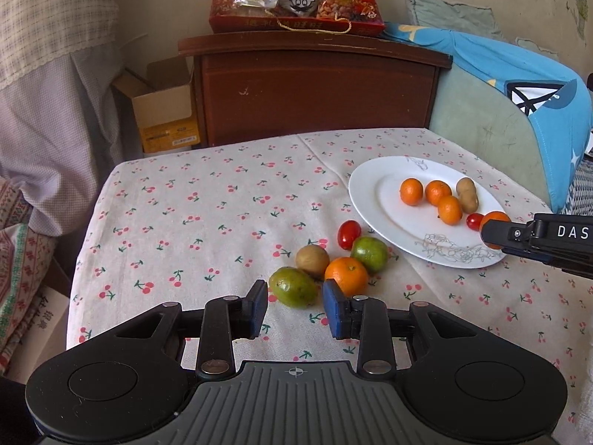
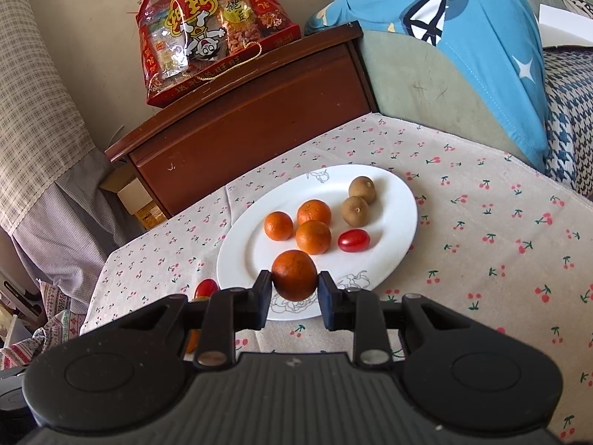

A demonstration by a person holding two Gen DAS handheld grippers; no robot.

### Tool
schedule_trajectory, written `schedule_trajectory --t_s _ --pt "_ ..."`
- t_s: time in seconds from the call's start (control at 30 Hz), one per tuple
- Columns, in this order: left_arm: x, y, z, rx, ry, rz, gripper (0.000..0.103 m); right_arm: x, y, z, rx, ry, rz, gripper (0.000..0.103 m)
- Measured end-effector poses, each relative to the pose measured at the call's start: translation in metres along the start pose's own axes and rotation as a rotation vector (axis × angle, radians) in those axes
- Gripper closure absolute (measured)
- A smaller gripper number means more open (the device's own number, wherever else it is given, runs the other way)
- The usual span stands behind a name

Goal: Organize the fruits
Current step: 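Carry the mandarin toward the plate with the right gripper while the left gripper grasps a green lime, then lower the mandarin and the lime onto the plate and open both grippers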

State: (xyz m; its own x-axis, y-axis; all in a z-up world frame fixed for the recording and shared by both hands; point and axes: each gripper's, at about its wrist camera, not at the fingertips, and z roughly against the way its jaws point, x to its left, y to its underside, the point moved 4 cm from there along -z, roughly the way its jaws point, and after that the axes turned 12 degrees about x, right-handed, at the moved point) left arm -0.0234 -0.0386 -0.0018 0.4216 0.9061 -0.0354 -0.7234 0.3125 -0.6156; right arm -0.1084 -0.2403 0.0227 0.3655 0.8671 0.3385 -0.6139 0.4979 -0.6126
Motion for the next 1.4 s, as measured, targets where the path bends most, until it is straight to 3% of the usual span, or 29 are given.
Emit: schedule_trajectory --t_s 0.07,0.23,0.33,0.37,0.53,0.83,1.1,1.4 --pt "0.003 0.000 -0.006 0.006 0.007 0.013 0.063 0.001 0.001 -0.001 0.004 0.000 0.002 0.076" --pt "0.002 0.000 -0.024 0.025 0.004 0.011 0.063 0.001 0.003 -0.003 0.014 -0.004 0.006 0.076" --pt "0.002 -0.001 -0.028 0.011 -0.001 0.014 0.066 0.001 0.002 -0.005 0.019 -0.007 0.005 0.076" --pt "0.002 -0.001 -0.028 0.008 0.004 0.020 0.072 0.001 0.002 -0.006 0.020 -0.008 0.003 0.076" --pt "-0.001 -0.005 -0.018 -0.034 0.004 0.022 0.073 -0.001 0.001 -0.006 0.020 -0.009 -0.006 0.076" --pt "-0.025 -0.038 -0.003 -0.103 0.129 0.017 0.072 -0.009 -0.006 -0.003 -0.004 -0.022 -0.056 0.076" --pt "-0.049 -0.057 -0.025 -0.079 0.186 -0.010 0.072 -0.012 -0.007 -0.013 0.019 -0.011 -0.062 0.076" --pt "-0.067 -0.062 -0.047 -0.044 0.189 -0.038 0.070 -0.015 -0.007 -0.023 0.030 0.001 -0.078 0.073"
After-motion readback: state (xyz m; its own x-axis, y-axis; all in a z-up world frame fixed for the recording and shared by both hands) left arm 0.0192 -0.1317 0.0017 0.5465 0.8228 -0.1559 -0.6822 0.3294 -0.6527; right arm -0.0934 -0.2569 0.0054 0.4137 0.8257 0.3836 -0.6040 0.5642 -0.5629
